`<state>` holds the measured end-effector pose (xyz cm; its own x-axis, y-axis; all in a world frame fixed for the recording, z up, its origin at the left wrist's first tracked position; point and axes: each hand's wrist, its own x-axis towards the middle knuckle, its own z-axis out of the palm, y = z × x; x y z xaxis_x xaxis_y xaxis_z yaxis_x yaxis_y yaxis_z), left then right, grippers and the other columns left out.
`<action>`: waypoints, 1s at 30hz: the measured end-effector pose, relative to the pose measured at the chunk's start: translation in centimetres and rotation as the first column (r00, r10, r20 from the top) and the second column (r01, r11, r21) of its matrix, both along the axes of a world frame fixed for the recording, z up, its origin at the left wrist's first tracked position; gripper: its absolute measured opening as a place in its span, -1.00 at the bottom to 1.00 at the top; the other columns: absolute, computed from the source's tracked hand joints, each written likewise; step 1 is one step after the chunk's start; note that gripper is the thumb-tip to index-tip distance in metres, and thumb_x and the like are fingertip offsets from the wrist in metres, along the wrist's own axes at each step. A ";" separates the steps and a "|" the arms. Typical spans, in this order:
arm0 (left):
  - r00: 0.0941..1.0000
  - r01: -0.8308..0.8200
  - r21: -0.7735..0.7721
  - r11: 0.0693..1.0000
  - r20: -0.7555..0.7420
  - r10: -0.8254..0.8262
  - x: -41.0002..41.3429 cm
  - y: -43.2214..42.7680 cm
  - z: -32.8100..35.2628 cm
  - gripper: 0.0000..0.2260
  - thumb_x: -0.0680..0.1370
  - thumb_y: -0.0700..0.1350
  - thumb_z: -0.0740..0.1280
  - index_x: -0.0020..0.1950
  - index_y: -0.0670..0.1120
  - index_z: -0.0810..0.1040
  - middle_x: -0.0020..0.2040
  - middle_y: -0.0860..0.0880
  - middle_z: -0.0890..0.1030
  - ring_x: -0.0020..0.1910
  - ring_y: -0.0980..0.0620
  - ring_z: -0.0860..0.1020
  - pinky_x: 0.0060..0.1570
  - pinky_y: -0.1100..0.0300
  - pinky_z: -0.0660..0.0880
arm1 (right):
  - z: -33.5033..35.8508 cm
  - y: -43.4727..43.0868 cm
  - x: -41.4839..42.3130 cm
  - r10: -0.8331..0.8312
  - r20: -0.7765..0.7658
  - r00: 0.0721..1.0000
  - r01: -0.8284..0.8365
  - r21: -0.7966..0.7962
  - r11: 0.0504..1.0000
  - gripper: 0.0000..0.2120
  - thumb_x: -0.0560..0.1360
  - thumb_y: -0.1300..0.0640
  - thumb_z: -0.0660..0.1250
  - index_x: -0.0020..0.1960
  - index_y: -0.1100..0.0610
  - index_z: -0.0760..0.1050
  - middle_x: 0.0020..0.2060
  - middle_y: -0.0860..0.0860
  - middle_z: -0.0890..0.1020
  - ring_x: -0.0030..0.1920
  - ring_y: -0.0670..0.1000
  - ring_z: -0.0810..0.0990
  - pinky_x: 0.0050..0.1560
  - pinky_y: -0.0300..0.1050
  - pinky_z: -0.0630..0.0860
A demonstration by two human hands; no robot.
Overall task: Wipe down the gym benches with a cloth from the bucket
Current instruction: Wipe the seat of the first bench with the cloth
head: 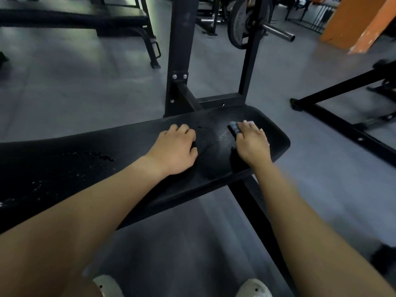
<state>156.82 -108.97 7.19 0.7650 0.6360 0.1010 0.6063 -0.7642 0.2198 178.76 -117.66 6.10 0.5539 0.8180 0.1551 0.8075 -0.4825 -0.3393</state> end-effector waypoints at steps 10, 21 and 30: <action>0.994 -0.098 -0.037 0.994 -0.042 0.096 1.3 1.1 0.0 -0.59 0.63 0.13 0.20 0.36 -0.09 0.44 0.36 -0.09 0.46 0.34 -0.15 0.41 0.36 -0.11 0.38 | 0.1 1.8 1.7 -0.060 -0.109 0.992 0.056 -0.040 0.998 -0.56 0.60 0.12 0.01 0.43 0.00 0.40 0.43 0.03 0.39 0.37 0.25 0.36 0.33 0.15 0.31; 0.994 -0.111 -0.021 0.994 -0.018 0.111 1.4 1.3 -0.1 -0.61 0.62 0.11 0.21 0.33 -0.09 0.45 0.32 -0.09 0.49 0.28 -0.15 0.45 0.31 -0.11 0.40 | 0.1 1.7 -4.1 0.505 -0.030 0.862 -0.503 -0.153 0.850 -0.42 0.62 0.19 0.11 0.63 0.08 0.12 0.62 0.02 0.15 0.62 0.00 0.01 0.62 -0.03 -0.07; 0.998 -0.063 -0.107 0.992 -0.015 0.062 0.0 2.3 0.2 -0.64 0.69 0.10 0.17 0.42 -0.04 0.40 0.41 -0.03 0.44 0.42 -0.10 0.37 0.50 -0.15 0.24 | 1.2 6.7 -0.8 0.198 0.014 0.980 -0.193 -0.164 0.967 -0.55 0.61 0.16 0.18 0.49 0.14 0.29 0.49 0.14 0.33 0.48 0.20 0.29 0.50 0.14 0.20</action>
